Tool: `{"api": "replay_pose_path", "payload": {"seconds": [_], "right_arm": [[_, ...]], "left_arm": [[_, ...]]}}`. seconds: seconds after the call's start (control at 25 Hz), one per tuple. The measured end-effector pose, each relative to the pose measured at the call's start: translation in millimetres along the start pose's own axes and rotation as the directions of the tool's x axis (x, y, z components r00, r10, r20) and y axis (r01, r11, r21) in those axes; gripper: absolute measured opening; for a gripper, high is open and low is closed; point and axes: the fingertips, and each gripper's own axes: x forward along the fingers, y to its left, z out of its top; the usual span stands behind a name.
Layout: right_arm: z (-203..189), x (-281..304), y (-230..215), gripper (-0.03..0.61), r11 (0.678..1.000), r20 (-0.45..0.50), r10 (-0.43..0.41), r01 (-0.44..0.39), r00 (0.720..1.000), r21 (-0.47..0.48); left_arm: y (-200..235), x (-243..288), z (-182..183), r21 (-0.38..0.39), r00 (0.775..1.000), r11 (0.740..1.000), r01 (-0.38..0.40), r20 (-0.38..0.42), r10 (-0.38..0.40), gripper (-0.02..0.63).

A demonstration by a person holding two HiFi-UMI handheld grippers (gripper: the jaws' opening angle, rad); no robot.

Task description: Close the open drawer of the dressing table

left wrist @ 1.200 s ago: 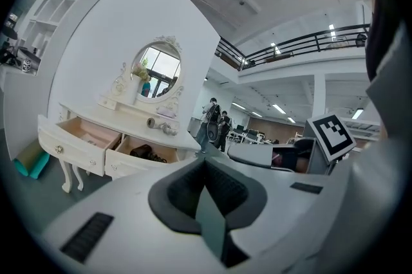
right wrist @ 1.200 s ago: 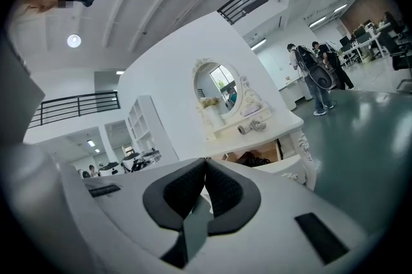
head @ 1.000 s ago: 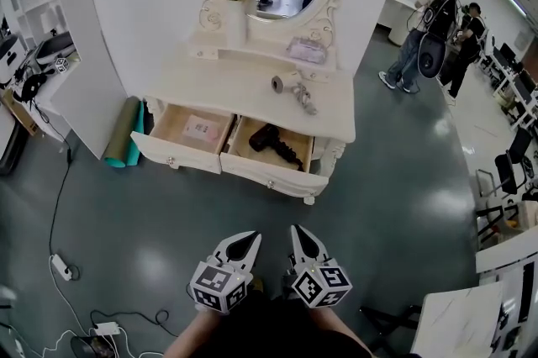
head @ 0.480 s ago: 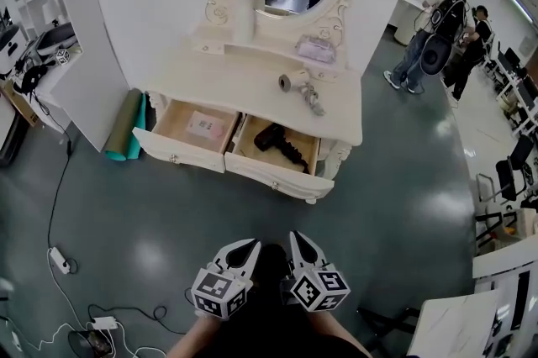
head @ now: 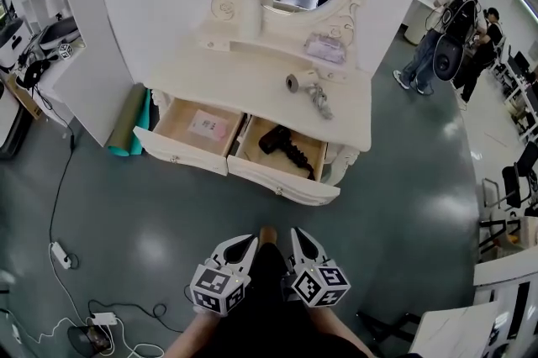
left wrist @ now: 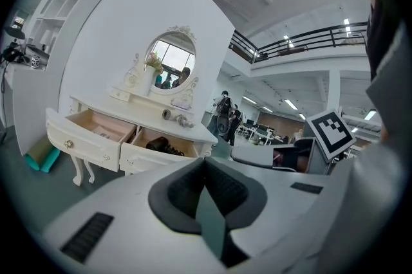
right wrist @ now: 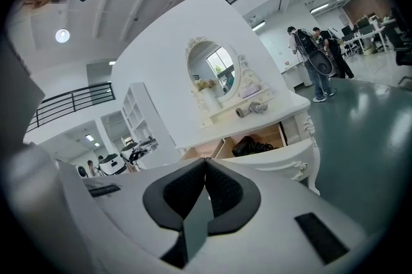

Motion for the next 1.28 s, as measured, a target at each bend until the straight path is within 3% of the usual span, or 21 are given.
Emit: {"api": "replay_pose_path", "payload": {"seconds": [0.6, 1.28], "right_arm": [[-3, 62, -51, 0.017, 0.998, -0.123, -0.053, 0.055, 0.991, 0.015], [-30, 111, -121, 0.017, 0.984, -0.312, -0.16, 0.177, 0.936, 0.027]], "left_arm": [[47, 70, -4, -0.014, 0.994, 0.999, -0.049, -0.103, 0.047, -0.005], [94, 145, -24, -0.026, 0.964, 0.996, -0.082, -0.257, 0.072, -0.006]]}}
